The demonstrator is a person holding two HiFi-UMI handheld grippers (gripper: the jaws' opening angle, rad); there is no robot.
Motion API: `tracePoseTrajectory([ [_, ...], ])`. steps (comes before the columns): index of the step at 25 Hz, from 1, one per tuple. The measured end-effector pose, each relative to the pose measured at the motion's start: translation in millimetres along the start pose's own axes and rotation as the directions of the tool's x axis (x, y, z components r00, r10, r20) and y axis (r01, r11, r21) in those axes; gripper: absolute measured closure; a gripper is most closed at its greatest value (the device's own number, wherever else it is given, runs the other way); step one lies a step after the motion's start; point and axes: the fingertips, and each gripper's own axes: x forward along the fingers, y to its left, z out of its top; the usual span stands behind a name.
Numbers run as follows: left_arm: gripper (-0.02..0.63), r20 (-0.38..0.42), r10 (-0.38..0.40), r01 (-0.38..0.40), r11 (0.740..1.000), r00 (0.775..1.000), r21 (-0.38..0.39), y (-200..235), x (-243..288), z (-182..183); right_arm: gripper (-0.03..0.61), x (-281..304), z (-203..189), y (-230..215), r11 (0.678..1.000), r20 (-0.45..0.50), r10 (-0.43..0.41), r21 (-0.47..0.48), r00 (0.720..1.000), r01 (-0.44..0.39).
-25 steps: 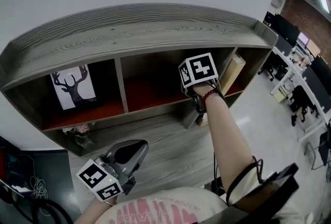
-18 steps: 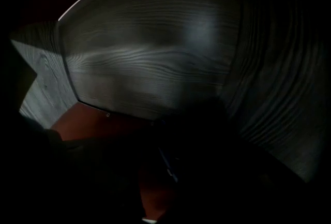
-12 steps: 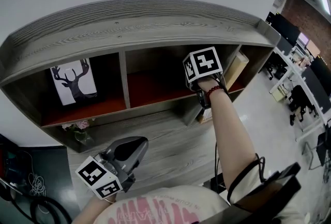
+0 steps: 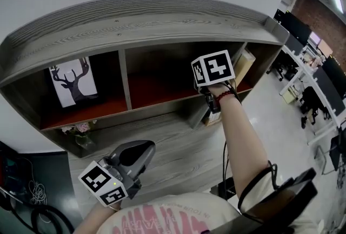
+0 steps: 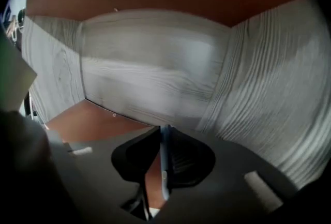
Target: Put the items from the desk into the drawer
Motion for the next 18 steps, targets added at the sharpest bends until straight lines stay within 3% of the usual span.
tracePoseTrajectory([
  [11, 0.594, -0.003, -0.012, 0.012, 1.000, 1.000, 0.011, -12, 2, 0, 0.523, -39, 14, 22, 0.980, 0.181, 0.154, 0.097, 0.971, -0.173],
  [18, 0.594, -0.012, -0.051, 0.051, 0.999, 0.999, 0.006, -21, 8, -2, 0.523, -88, 4, 46, 0.943, 0.309, 0.271, 0.106, 0.912, -0.316],
])
